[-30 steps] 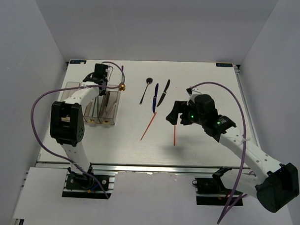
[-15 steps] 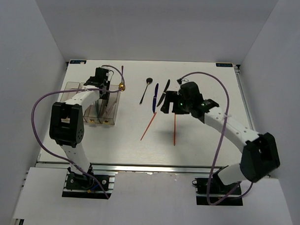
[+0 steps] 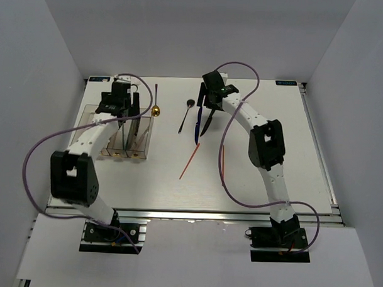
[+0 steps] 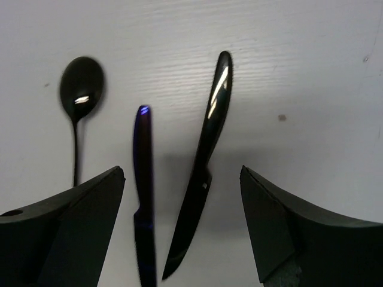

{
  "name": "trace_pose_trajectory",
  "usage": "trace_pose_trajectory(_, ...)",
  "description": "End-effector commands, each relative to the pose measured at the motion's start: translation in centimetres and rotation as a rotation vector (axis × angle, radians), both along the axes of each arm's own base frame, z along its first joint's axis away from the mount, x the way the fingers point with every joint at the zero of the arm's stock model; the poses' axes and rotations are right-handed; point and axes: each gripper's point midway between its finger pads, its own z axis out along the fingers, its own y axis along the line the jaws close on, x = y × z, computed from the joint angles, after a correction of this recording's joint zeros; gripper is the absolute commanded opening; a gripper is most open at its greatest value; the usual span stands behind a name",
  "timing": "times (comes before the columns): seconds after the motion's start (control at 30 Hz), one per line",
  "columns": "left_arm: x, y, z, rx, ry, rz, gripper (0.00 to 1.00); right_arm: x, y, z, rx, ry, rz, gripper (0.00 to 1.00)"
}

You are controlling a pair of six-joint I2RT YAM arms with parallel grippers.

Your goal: Sort the eating utensils into containers

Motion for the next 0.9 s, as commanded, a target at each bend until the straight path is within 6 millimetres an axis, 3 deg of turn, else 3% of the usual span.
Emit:
trace_pose_trajectory(0.0,-3.6,-0.2,8.9,-0.131,-0.272,0.039,0.98,1.7,-3.3,-1.3,-0.097,0.027,-0.126,0.82)
trace_pose_trajectory(0.07,-5.4,-0.5,10.7,-0.181,-0.372,0.023,0.98,2.9,-3.5,-1.0,-0.075,-0.016,-0.138,0.80)
trace_pose_trajectory(0.1,-5.8,-0.7,12.2,-0.198,-0.457,0.004,0.98,2.4,-3.9,-2.3,-0.085,0.004,-0.140,0.80)
trace_pose_trajectory(0.13,-7.4,-0.5,12.6,-0.206,-0.502,0.003,0.98,2.4,-4.0,-2.5,-0.077,0.004,-0.144,0.79)
trace_pose_trajectory(0.17,-7.7,-0.3,13.0,-0.207,-0.520,0.011,0.98,2.6,-4.1,-2.0,-0.064,-0.015,-0.149,0.79)
trace_pose_trajectory(0.2,-7.9,-0.1,13.1,-0.203,-0.516,0.020,0.98,2.1,-4.5,-2.7,-0.073,0.001,-0.151,0.79)
trace_pose_trajectory(0.27,-7.2,-0.2,14.0,-0.211,-0.500,0.033,0.98,2.1,-4.5,-2.5,-0.068,-0.011,-0.147,0.80)
trace_pose_trajectory(0.4,-7.2,-2.5,15.3,-0.301,-0.520,-0.073,0.98,2.7,-4.9,-2.7,-0.058,-0.002,-0.155,0.80)
trace_pose_trajectory(0.43,-7.3,-2.7,15.5,-0.308,-0.537,-0.081,0.98,3.3,-4.6,-2.0,-0.044,-0.019,-0.153,0.79)
trace_pose_trajectory(0.5,-7.7,-2.8,14.8,-0.322,-0.565,-0.093,0.98,3.3,-4.4,-3.7,-0.055,0.015,-0.145,0.77)
trace_pose_trajectory(0.6,-7.9,-3.4,14.1,-0.341,-0.549,-0.120,0.98,3.5,-4.4,-4.6,-0.063,0.030,-0.163,0.76)
trace_pose_trajectory(0.83,-7.6,-4.9,14.2,-0.391,-0.529,-0.180,0.98,3.3,-3.6,-4.4,-0.024,0.014,-0.162,0.69)
trace_pose_trajectory(0.87,-7.7,-4.8,14.2,-0.388,-0.529,-0.173,0.98,3.2,-3.2,-5.5,-0.033,0.032,-0.150,0.66)
